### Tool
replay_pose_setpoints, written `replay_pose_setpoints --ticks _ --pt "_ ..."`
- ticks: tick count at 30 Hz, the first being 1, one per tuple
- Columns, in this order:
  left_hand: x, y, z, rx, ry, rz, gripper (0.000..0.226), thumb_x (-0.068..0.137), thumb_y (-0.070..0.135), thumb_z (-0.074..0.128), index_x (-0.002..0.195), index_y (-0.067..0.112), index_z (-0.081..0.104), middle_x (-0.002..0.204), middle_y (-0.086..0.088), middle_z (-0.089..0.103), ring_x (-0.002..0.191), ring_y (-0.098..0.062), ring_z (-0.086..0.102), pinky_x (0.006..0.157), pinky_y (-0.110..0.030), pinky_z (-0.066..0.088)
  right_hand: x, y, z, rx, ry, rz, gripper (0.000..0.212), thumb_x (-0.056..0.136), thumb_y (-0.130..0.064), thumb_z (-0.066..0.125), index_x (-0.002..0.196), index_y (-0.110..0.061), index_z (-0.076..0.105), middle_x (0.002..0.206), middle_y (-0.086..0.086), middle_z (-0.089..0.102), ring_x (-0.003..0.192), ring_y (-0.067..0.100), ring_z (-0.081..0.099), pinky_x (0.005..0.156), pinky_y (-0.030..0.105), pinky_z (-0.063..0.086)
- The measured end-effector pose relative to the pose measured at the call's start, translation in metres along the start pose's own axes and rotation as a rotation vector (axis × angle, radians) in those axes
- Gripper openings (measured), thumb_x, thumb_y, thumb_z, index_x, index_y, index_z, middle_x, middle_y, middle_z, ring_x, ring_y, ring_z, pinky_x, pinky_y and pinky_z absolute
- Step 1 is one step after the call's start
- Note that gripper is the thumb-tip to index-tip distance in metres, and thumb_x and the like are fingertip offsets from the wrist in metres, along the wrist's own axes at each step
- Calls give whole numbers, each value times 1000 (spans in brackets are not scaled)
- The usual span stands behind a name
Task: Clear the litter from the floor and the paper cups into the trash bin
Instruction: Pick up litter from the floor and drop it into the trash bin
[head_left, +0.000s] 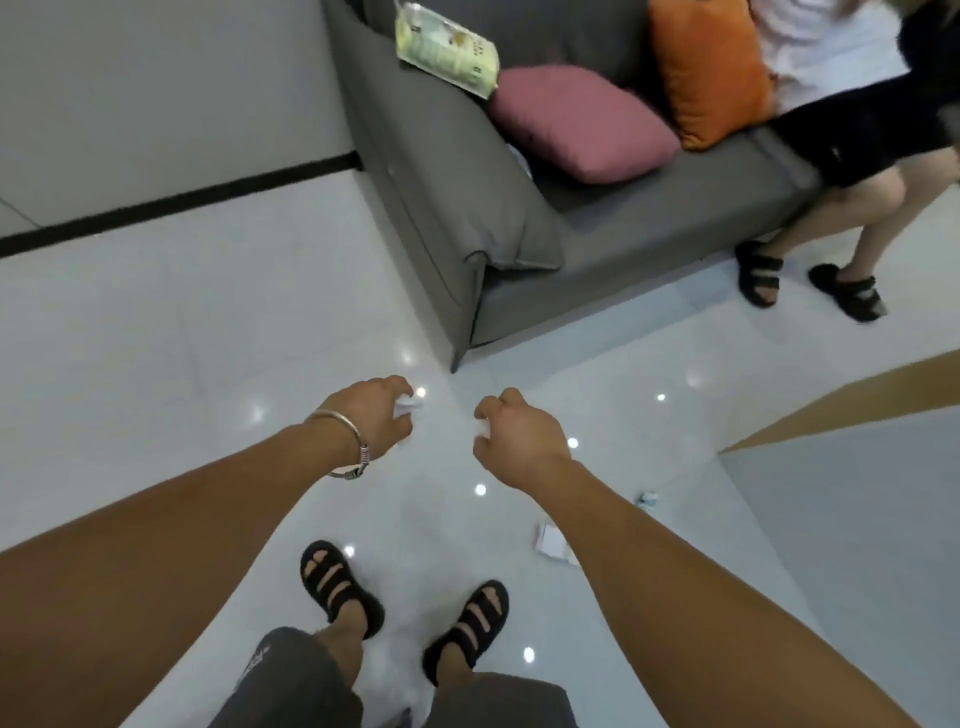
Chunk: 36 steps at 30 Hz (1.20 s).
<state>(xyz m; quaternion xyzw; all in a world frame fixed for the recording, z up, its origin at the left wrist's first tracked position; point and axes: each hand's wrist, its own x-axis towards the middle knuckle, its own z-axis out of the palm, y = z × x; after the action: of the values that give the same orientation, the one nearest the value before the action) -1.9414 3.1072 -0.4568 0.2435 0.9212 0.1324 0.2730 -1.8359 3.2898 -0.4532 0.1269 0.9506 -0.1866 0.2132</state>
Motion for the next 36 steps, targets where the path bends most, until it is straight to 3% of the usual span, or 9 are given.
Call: replay_pose_setpoints --ticks 10,14,19,30,36 --pt "-187 -237 -109 -254 243 -324 41 88 38 52 126 23 50 113 10 64 98 -14 55 74 -24 36 8 -315 -6 -240 -77 -374 40 92 -33 51 131 -25 52 126 0 50 100 25 61 78 31 46" --pt "-275 -338 -143 -300 340 -504 41 87 37 50 125 24 50 120 4 60 102 -18 56 75 -26 38 9 -457 9 -319 -85 -585 40 93 -35 50 131 -26 53 125 -1 51 101 24 61 80 31 48" --pt "-364 -432 -172 -401 486 -684 40 86 36 51 124 24 50 119 5 60 91 -15 51 75 -26 37 3 -611 32 -396 -77 -843 41 92 -37 51 131 -26 53 125 -2 51 101 23 61 76 29 44" --pt "-500 -632 -214 -467 618 -1052 34 88 41 50 118 25 53 102 7 60 84 -15 48 68 -26 35 23 -902 130 -497 -212 -1218 43 93 -38 53 134 -26 52 128 -1 51 107 21 58 87 30 46" --pt "-555 -740 -250 -463 645 -1223 34 88 41 51 118 26 53 113 4 61 87 -15 50 71 -26 38 41 -1057 158 -528 -249 -1339 42 93 -39 54 133 -27 52 130 -2 51 108 21 58 87 31 47"
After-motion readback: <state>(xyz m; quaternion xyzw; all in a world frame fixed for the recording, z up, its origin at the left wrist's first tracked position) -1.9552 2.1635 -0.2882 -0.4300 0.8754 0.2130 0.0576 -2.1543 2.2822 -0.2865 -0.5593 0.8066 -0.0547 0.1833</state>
